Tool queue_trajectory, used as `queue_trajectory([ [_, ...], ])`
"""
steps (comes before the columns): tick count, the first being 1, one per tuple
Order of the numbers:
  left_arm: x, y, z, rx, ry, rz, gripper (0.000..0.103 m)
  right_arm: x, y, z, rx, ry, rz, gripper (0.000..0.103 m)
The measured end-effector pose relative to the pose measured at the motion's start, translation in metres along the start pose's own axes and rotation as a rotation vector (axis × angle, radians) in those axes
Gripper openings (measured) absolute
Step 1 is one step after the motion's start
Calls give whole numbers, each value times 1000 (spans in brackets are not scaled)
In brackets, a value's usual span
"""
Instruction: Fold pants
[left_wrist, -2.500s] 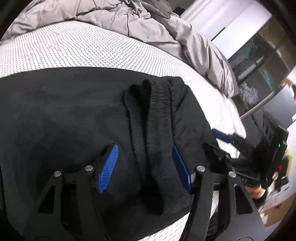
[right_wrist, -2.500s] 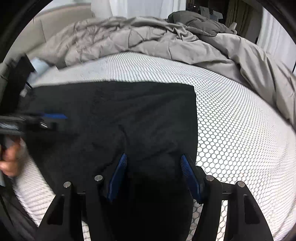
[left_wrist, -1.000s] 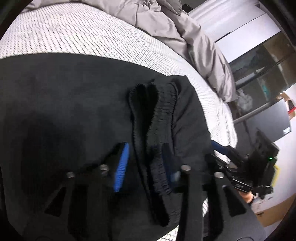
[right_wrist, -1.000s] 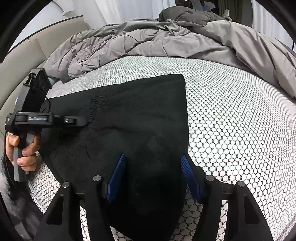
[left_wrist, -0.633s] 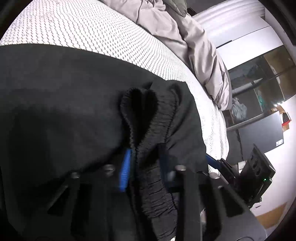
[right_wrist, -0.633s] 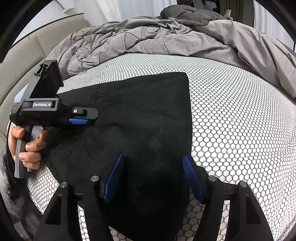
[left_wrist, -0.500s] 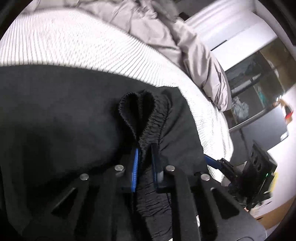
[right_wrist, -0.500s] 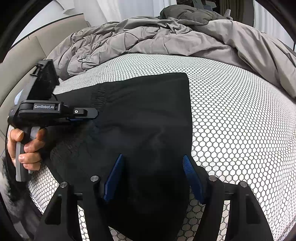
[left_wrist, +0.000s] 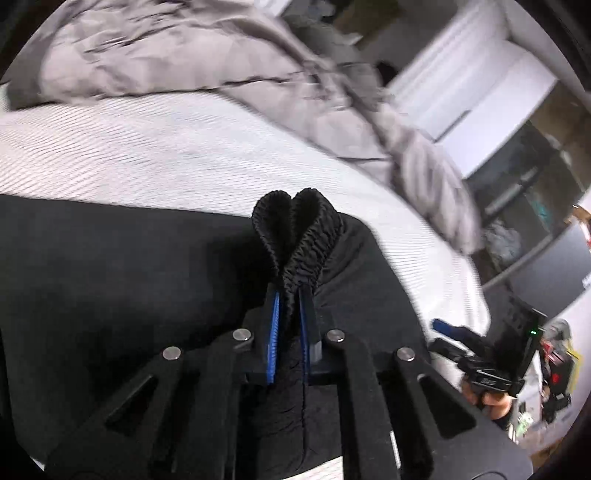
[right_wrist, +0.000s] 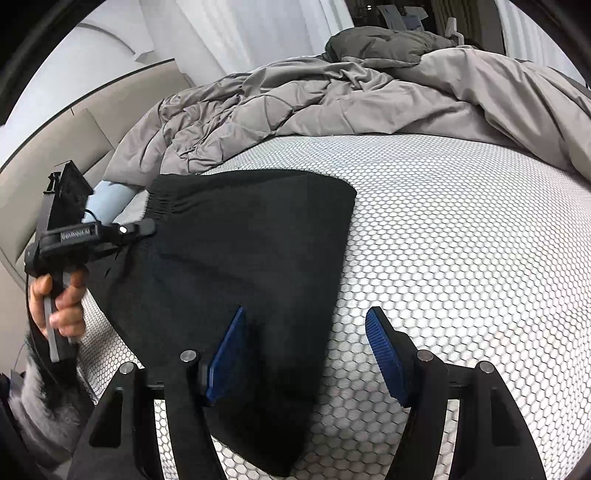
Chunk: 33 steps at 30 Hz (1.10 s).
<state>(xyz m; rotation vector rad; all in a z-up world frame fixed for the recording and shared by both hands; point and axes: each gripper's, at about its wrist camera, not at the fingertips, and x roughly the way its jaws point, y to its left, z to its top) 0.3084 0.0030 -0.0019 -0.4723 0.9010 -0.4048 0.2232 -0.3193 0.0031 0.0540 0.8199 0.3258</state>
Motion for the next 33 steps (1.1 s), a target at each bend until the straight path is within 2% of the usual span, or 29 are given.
queue_trajectory([
  [3, 12, 35, -6, -49, 58, 60, 9, 16, 8, -2, -26, 51, -15, 68],
  [6, 17, 52, -10, -75, 69, 48, 9, 26, 13, -5, -35, 84, -17, 68],
  [8, 4, 51, -10, -59, 45, 31, 8, 27, 15, -5, -39, 87, -20, 68],
  [11, -5, 48, -9, 25, 20, 118, 11, 27, 15, -4, -38, 80, -19, 70],
  [13, 5, 53, -11, 7, 66, 152, 16, 30, 16, -3, -41, 85, -13, 71],
  [16, 0, 56, -11, -24, 48, 147, 22, 27, 13, -2, -34, 99, 11, 71],
  [19, -24, 42, -9, 15, -47, 184, 51, 8, 5, -8, -2, 77, 84, 71],
  [20, -34, 37, -11, 19, -86, 187, 69, 3, 3, -14, 2, 84, 121, 71],
  [21, -41, 29, -12, 24, -111, 173, 80, 1, 3, -18, 6, 90, 145, 71],
  [23, -45, 12, -15, 49, -122, 109, 80, 5, 4, -27, 13, 129, 181, 70],
  [24, -40, 0, -18, 67, -112, 74, 80, 8, 6, -31, 15, 146, 205, 66],
  [25, -28, -15, -22, 91, -89, 37, 80, 13, 8, -34, 20, 165, 236, 57],
  [27, 1, -43, -31, 128, -28, -10, 80, 22, 11, -39, 34, 192, 255, 52],
  [29, 42, -73, -39, 148, 62, -39, 80, 29, 13, -39, 53, 201, 265, 42],
  [31, 86, -102, -50, 193, 179, 3, 78, 30, 14, -39, 74, 197, 283, 39],
  [33, 112, -120, -59, 252, 209, 67, 78, 31, 11, -41, 89, 188, 284, 32],
])
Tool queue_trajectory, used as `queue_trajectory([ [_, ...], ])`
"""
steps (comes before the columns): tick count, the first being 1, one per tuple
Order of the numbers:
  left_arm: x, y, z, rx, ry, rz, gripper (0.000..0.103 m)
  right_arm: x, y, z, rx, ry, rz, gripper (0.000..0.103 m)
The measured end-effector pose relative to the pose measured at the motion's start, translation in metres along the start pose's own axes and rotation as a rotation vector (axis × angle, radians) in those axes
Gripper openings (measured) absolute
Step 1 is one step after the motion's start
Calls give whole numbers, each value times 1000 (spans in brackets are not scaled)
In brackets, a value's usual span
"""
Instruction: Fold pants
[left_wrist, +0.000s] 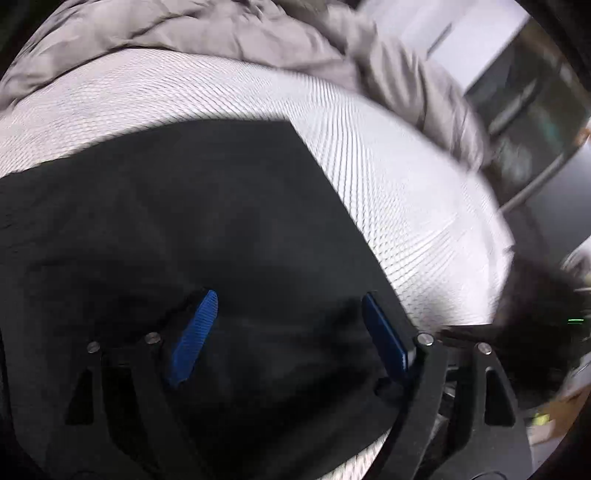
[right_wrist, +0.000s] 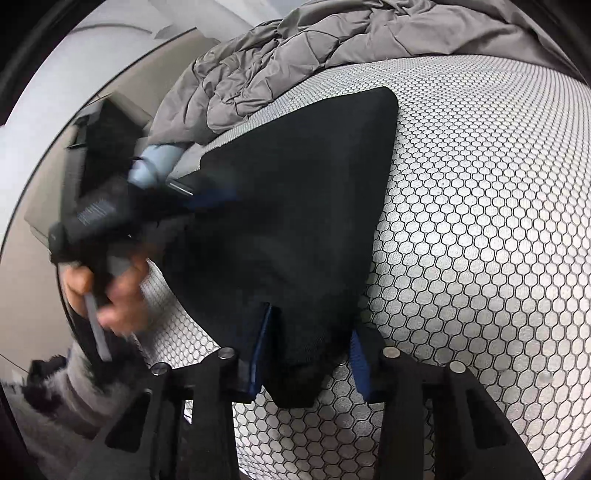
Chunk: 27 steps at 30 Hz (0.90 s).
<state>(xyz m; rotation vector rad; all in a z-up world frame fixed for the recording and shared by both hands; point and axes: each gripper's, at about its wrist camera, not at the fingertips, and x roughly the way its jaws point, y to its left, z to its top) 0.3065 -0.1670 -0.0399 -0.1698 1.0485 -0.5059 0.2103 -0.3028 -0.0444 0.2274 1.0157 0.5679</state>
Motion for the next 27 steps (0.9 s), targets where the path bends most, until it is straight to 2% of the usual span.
queue_trajectory([
  [2, 12, -6, 0, 19, -8, 40, 78, -7, -4, -9, -4, -6, 6, 14],
  [4, 13, -2, 3, -25, -35, 19, 78, -14, -4, -21, -22, 2, 15, 8],
  [6, 13, 1, 7, -69, -34, -4, 78, -15, 2, -28, -58, 35, 31, 7],
  [8, 10, 7, 10, -92, -44, -14, 77, -15, 8, -39, -119, 103, 89, 6],
  [9, 9, 10, 12, -107, -48, -20, 76, -16, 11, -42, -147, 117, 80, 6],
  [11, 0, 14, 8, -126, -54, -16, 74, -32, 15, -43, -181, 85, 46, 12],
  [12, -5, 12, 4, -118, -60, -18, 74, -41, 14, -42, -170, 33, 15, 16],
  [13, -13, 6, -1, -93, -69, -23, 74, -52, 11, -38, -158, -14, 3, 31],
  [14, -21, 1, -8, -66, -80, -32, 74, -64, 6, -33, -125, -72, -2, 51],
  [15, -32, -9, -20, -22, -95, -41, 74, -72, 1, -28, -92, -117, 2, 56],
  [17, -40, -26, -44, 66, -93, -42, 74, -82, -14, -17, -4, -204, -6, 58],
  [19, -32, -47, -59, 146, -60, -32, 74, -76, -25, -9, 66, -214, -19, 58],
  [21, -16, -70, -75, 283, -7, 37, 80, -57, -33, 0, 127, -165, -9, 58],
  [23, -8, -86, -88, 397, 0, 140, 81, -37, -32, 9, 123, -120, -21, 58],
  [27, -7, -85, -90, 384, 1, 129, 83, 3, -22, 36, 91, -60, -56, 56],
])
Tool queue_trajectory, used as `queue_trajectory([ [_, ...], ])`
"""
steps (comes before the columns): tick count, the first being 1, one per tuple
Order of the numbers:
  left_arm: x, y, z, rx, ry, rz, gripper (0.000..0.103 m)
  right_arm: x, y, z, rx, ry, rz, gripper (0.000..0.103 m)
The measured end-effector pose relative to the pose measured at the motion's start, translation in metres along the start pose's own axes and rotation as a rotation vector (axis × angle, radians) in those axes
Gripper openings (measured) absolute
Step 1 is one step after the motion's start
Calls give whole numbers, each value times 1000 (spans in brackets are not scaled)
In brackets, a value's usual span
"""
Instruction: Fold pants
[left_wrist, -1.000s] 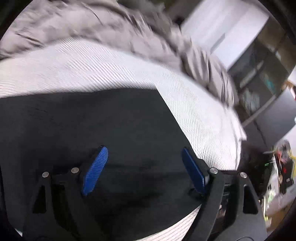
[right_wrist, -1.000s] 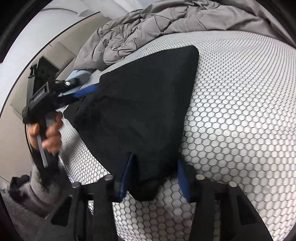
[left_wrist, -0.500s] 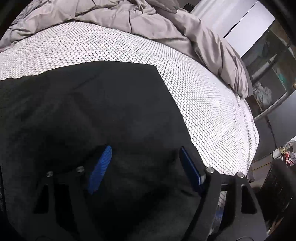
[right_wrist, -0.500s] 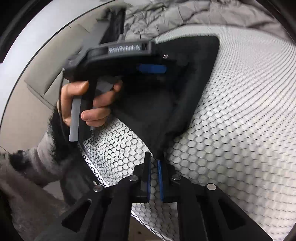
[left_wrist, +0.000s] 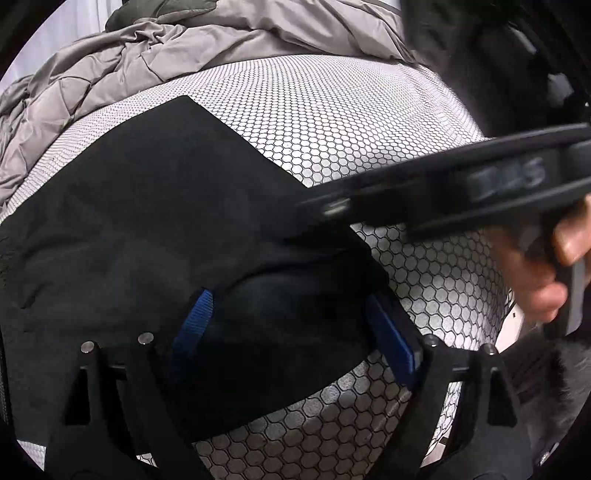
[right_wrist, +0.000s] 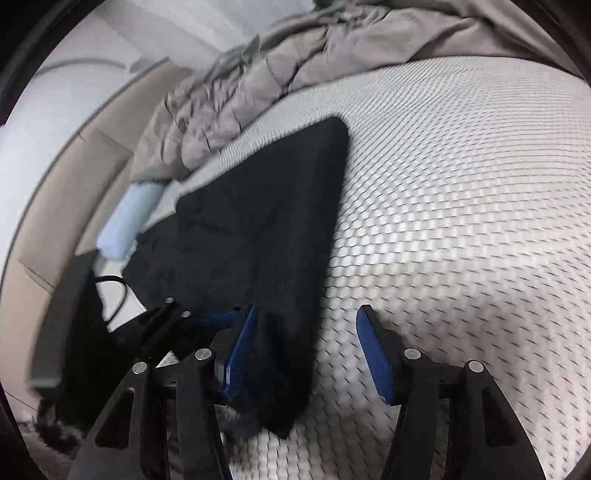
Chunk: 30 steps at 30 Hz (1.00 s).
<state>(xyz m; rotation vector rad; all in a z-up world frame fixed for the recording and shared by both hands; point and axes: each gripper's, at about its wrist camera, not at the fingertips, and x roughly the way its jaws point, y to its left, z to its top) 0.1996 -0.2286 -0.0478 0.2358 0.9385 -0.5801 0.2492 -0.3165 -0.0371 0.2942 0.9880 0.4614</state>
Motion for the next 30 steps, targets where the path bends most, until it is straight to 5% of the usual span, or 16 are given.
queue_trajectory([
  [4, -1, -2, -2, 7, 5, -2, 84, 33, 12, 24, -55, 29, -49, 37],
  [8, -2, -2, -7, 3, 13, -29, 84, 57, -8, 62, 10, 36, -10, 22],
  [14, -7, -4, -16, 15, 1, -44, 84, 80, -30, 137, 81, -56, -32, 20],
  [19, -11, 2, -13, 6, -12, -75, 87, 105, -33, 180, 81, -37, -75, 22],
  [23, -19, 11, -4, -3, -31, -114, 87, 73, -23, 169, 119, -89, -86, 31],
  [26, -43, 33, 7, -59, -77, -195, 87, 26, -17, 129, 147, -151, -83, 57],
  [30, -89, 81, 9, -171, -209, -206, 91, -5, -16, 65, 162, -182, -39, 66],
])
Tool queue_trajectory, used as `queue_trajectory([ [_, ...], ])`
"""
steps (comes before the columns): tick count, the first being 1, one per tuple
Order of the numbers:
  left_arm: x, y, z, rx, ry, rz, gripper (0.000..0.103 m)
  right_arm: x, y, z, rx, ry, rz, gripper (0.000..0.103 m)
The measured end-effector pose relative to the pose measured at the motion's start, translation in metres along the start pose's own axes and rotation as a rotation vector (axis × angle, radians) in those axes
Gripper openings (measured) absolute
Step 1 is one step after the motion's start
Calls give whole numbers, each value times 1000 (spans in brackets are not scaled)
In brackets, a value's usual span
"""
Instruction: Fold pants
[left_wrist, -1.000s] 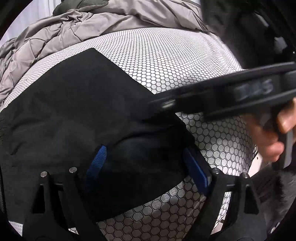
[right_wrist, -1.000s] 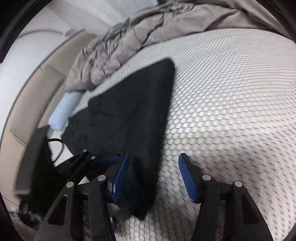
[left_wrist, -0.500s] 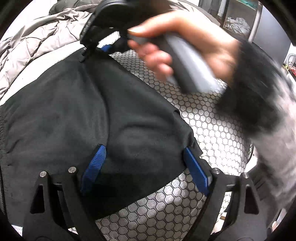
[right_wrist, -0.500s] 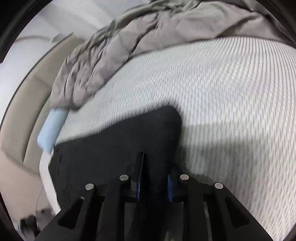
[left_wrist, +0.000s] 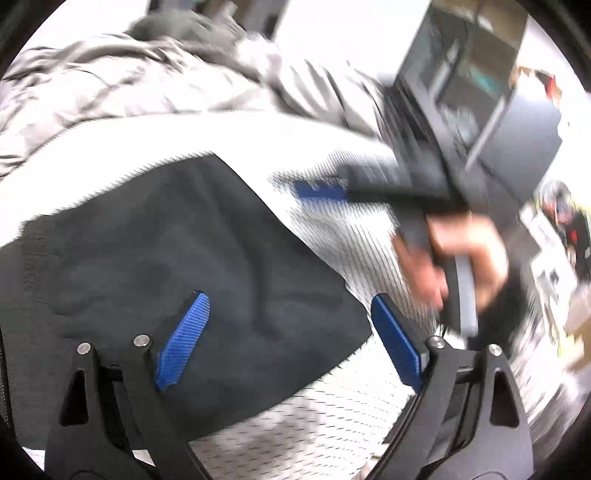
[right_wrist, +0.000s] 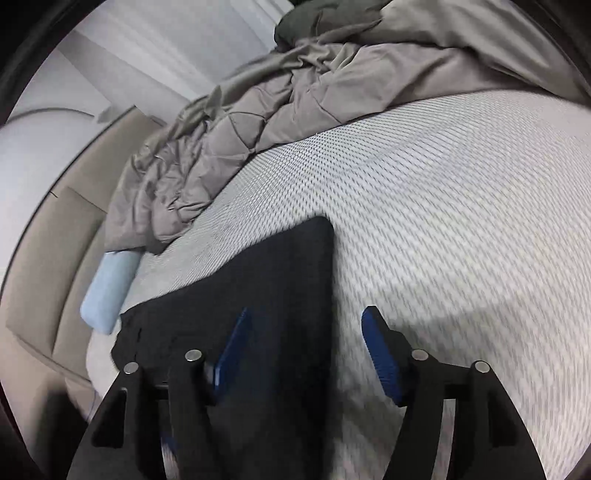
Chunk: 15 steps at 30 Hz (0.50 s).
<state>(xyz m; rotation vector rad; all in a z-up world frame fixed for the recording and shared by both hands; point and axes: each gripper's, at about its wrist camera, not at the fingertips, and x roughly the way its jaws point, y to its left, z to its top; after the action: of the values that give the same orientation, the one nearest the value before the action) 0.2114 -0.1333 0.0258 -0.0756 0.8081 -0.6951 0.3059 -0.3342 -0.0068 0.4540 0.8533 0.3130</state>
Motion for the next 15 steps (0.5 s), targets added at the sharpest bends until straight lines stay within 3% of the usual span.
queue_trajectory([
  [2, -15, 23, 3, -42, -60, 66, 91, 6, -9, -18, 25, 57, 46, 66],
  [4, -19, 46, 4, -104, -69, 107, 91, 3, -19, -34, 27, 114, 70, 65],
  [11, 0, 67, -8, -118, 23, 187, 91, 24, 8, -44, -147, 184, 28, 42],
  [15, 23, 85, -20, -108, 91, 271, 90, 38, 22, -44, -211, 176, -35, 28],
])
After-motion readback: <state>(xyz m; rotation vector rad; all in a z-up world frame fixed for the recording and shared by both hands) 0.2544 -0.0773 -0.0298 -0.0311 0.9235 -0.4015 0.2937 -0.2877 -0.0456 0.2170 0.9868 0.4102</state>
